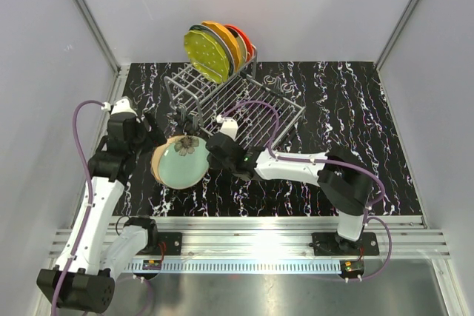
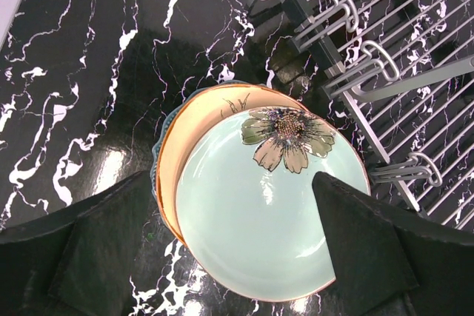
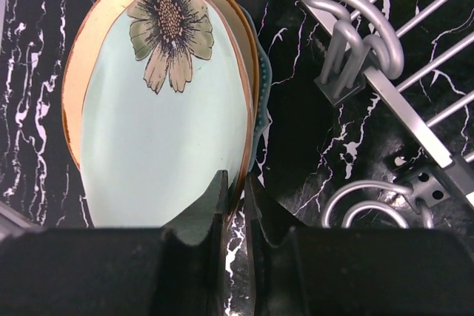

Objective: Load the plates into the dish rack
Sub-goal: Grab a plate with the right arm

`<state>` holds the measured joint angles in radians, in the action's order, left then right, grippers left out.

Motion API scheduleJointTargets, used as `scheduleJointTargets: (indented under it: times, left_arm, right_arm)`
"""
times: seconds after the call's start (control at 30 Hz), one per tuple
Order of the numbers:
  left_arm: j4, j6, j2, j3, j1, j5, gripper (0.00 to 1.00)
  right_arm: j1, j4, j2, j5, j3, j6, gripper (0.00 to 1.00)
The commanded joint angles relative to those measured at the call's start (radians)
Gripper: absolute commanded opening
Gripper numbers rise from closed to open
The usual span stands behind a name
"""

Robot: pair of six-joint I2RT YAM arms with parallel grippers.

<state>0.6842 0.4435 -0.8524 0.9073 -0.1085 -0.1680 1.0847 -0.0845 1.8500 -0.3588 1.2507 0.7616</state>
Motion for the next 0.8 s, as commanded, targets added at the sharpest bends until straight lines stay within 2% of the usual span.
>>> scheduleJointTargets:
  times: [0.0,0.07,0.17,0.2,0.3,0.4,0.47,0.77]
  left_arm:
    - [-0.048,-0.011,-0.014,-0.001,0.006,0.01,0.84]
    - [-0.045,-0.012,-0.03,0.001,0.006,0.005,0.74]
    - [-0.035,-0.012,-0.069,0.007,0.006,-0.004,0.55]
    - [-0.032,-0.012,-0.082,0.01,0.006,-0.01,0.43]
    - [-0.012,-0.008,-0.138,0.025,0.006,-0.028,0.17]
    - [0.005,0.0,-0.204,0.036,0.006,-0.039,0.03]
    - [0.018,0.004,-0.23,0.042,0.006,-0.053,0.0]
    - [0.087,0.055,-0.399,0.11,0.007,-0.073,0.0]
  right_arm:
    - [0.012,0.071,-0.064,0.018,-0.016,0.067,0.0]
    - [0.012,0.072,-0.067,0.017,-0.023,0.088,0.0]
    - [0.012,0.075,-0.071,0.02,-0.039,0.129,0.0]
    - [0.012,0.077,-0.074,0.02,-0.042,0.134,0.0]
    - [0.012,0.117,-0.086,0.021,-0.065,0.163,0.0]
    - [0.012,0.141,-0.104,0.034,-0.099,0.177,0.0]
    - [0.012,0.149,-0.115,0.037,-0.114,0.179,0.0]
    - [0.012,0.226,-0.121,0.087,-0.16,0.193,0.0]
